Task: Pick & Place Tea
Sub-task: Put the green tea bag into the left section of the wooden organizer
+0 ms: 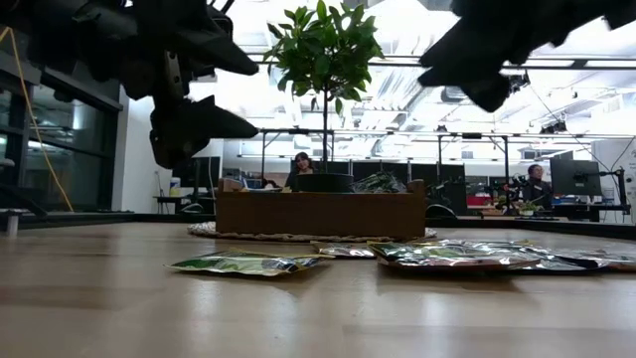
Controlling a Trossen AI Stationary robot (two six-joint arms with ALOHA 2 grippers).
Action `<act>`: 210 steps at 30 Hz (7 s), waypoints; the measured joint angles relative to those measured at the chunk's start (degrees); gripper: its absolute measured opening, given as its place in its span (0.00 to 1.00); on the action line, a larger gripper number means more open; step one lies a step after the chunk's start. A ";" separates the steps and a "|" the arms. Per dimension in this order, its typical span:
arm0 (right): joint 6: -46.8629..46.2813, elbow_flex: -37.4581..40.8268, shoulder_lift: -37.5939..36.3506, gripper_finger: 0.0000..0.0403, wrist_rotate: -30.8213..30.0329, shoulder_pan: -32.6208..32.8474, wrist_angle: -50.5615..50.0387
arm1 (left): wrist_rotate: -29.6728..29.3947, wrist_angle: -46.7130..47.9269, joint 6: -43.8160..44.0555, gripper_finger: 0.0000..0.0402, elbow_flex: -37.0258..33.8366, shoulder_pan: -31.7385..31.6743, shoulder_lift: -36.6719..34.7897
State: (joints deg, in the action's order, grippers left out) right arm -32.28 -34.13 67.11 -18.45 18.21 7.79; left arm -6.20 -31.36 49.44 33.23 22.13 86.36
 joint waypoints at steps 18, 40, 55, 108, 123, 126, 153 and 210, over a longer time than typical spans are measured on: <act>0.43 -12.07 12.47 0.18 -10.47 12.23 -1.05 | -1.60 5.53 1.58 0.59 0.00 6.16 0.06; -49.98 -34.95 43.17 0.16 -2.24 12.31 -10.09 | 2.80 3.18 22.61 0.59 0.26 6.03 8.15; -52.75 -34.93 43.50 0.16 -5.55 13.07 -7.57 | 0.07 3.45 30.56 0.59 0.96 5.99 11.09; -53.65 -34.71 43.45 0.16 -5.43 15.21 -13.38 | -2.53 16.18 -14.37 0.02 11.98 6.01 11.09; -52.49 -34.71 43.45 0.16 -5.41 15.29 -13.57 | -4.49 18.60 -30.01 0.00 12.03 5.99 11.84; -52.53 -34.71 43.45 0.16 -5.22 15.26 -13.56 | -4.73 19.01 -29.92 0.00 11.98 5.99 13.71; -63.69 -34.69 43.76 0.30 -5.19 15.13 -14.28 | -8.79 17.78 -19.64 0.00 12.51 6.10 23.44; -58.70 -34.60 50.47 0.01 3.22 7.24 -9.92 | -7.65 16.37 -13.19 0.00 11.15 5.65 21.83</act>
State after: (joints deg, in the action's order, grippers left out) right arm -90.98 -68.73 117.58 -15.22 25.45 -2.13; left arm -13.85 -14.99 36.25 44.38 27.78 108.18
